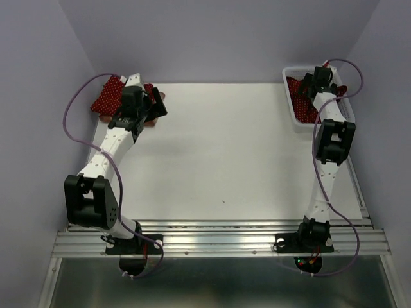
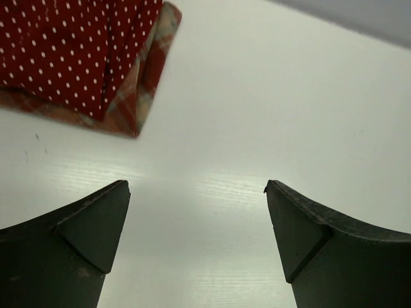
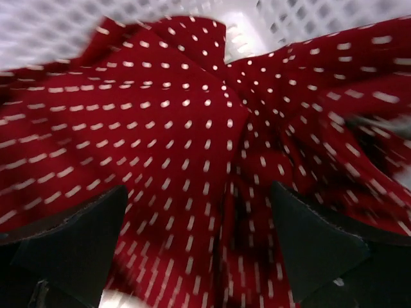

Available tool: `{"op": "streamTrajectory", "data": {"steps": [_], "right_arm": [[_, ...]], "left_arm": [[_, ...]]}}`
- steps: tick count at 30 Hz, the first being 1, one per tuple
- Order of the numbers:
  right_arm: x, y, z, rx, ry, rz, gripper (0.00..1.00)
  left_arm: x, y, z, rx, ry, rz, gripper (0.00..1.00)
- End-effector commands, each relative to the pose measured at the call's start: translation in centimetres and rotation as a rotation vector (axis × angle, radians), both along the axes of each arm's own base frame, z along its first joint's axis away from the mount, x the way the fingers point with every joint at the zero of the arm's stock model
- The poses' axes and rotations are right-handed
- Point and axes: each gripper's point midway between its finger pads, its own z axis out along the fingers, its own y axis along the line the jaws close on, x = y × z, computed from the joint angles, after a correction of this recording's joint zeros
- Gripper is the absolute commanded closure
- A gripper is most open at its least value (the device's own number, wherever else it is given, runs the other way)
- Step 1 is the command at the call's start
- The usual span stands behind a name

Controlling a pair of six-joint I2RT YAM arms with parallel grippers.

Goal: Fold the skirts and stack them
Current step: Grab the skirt from the pile

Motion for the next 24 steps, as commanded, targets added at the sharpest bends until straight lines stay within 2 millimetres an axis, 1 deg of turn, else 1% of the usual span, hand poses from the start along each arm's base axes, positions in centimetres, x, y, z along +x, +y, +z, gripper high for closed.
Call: {"op": "streamTrajectory", "data": {"steps": [1, 2, 3, 4, 5, 6, 7, 8, 9, 10, 11, 12, 13, 14, 15, 16, 17, 18, 19, 20, 21, 22, 23, 24], "right_arm": [[2.5, 0.3, 0.1, -0.010, -0.013, 0.106, 0.08], [2.9, 0.5, 0.1, -0.005, -0.022, 0.123, 0.16], [3.3, 0.8, 0.2, -0.001, -0.032, 0.141, 0.49], [3.6, 1.0, 1.1, 0.005, -0.056, 0.154, 0.62], [3.9, 1.1, 2.4, 0.003, -0.085, 0.157, 0.74], [4.1, 1.1, 3.9, -0.001, -0.121, 0.156, 0.95], [4.1, 1.1, 5.4, -0.002, -0.151, 0.153, 0.99], [3.7, 1.2, 9.8, -0.012, -0.222, 0.150, 0.99], [3.3, 1.5, 12.0, -0.008, -0.264, 0.154, 0.99], [2.9, 1.9, 13.7, 0.001, -0.304, 0.166, 0.99], [2.4, 2.7, 16.1, 0.013, -0.350, 0.199, 0.99], [0.4, 3.5, 22.5, 0.001, -0.457, 0.218, 0.99], [-0.4, 4.6, 24.0, 0.025, -0.499, 0.261, 0.99], [-1.6, 5.6, 26.5, 0.036, -0.541, 0.303, 0.99], [-4.3, 6.8, 31.6, 0.028, -0.624, 0.341, 1.00], [-5.6, 9.2, 32.9, 0.056, -0.640, 0.436, 0.99], [-7.1, 10.2, 34.6, 0.062, -0.660, 0.487, 0.99], [-9.9, 13.7, 37.1, 0.079, -0.681, 0.636, 0.99], [-11.5, 15.1, 38.0, 0.083, -0.682, 0.718, 0.99], [-12.9, 17.9, 38.5, 0.097, -0.677, 0.810, 0.99], [-15.3, 19.7, 39.4, 0.072, -0.664, 0.877, 0.99], [-16.8, 22.5, 38.9, 0.071, -0.640, 0.971, 0.99], [-18.0, 23.7, 38.6, 0.065, -0.622, 1.021, 0.99], [-19.2, 24.2, 38.1, 0.076, -0.605, 1.057, 0.98]], "left_arm": [[0.1, 0.3, 3.5, -0.058, -0.131, 0.053, 0.01], [0.0, 0.3, 3.7, -0.058, -0.136, 0.053, 0.01], [-0.1, 0.4, 4.0, -0.060, -0.142, 0.055, 0.01], [-0.2, 0.3, 4.7, -0.070, -0.153, 0.055, 0.01], [-0.3, 0.2, 5.1, -0.074, -0.159, 0.051, 0.01], [-0.5, 0.0, 6.2, -0.080, -0.181, 0.045, 0.01], [-0.7, -0.2, 6.6, -0.084, -0.190, 0.041, 0.01], [-0.9, -0.4, 7.3, -0.087, -0.203, 0.034, 0.01], [-1.2, -0.6, 7.9, -0.091, -0.218, 0.028, 0.01], [-2.0, -0.7, 9.0, -0.097, -0.243, 0.022, 0.01], [-2.5, -1.2, 9.5, -0.108, -0.256, 0.008, 0.01], [-3.0, -1.5, 10.0, -0.119, -0.266, -0.002, 0.01], [-4.2, -1.9, 10.5, -0.135, -0.282, -0.021, 0.01], [-4.8, -2.1, 10.7, -0.148, -0.289, -0.031, 0.01], [-5.9, -2.2, 11.5, -0.177, -0.310, -0.034, 0.01], [-6.6, -2.9, 10.7, -0.199, -0.291, -0.065, 0.01], [-7.3, -3.2, 10.5, -0.220, -0.289, -0.074, 0.01], [-8.7, -3.9, 10.2, -0.258, -0.284, -0.094, 0.01], [-9.3, -4.1, 9.8, -0.268, -0.280, -0.099, 0.01], [-10.0, -4.6, 9.7, -0.281, -0.278, -0.125, 0.01], [-11.1, -5.0, 9.2, -0.297, -0.268, -0.140, 0.01], [-11.8, -5.4, 8.5, -0.306, -0.238, -0.158, 0.01], [-12.3, -5.6, 8.4, -0.317, -0.234, -0.166, 0.01], [-13.1, -5.7, 8.2, -0.328, -0.233, -0.177, 0.01]]}}
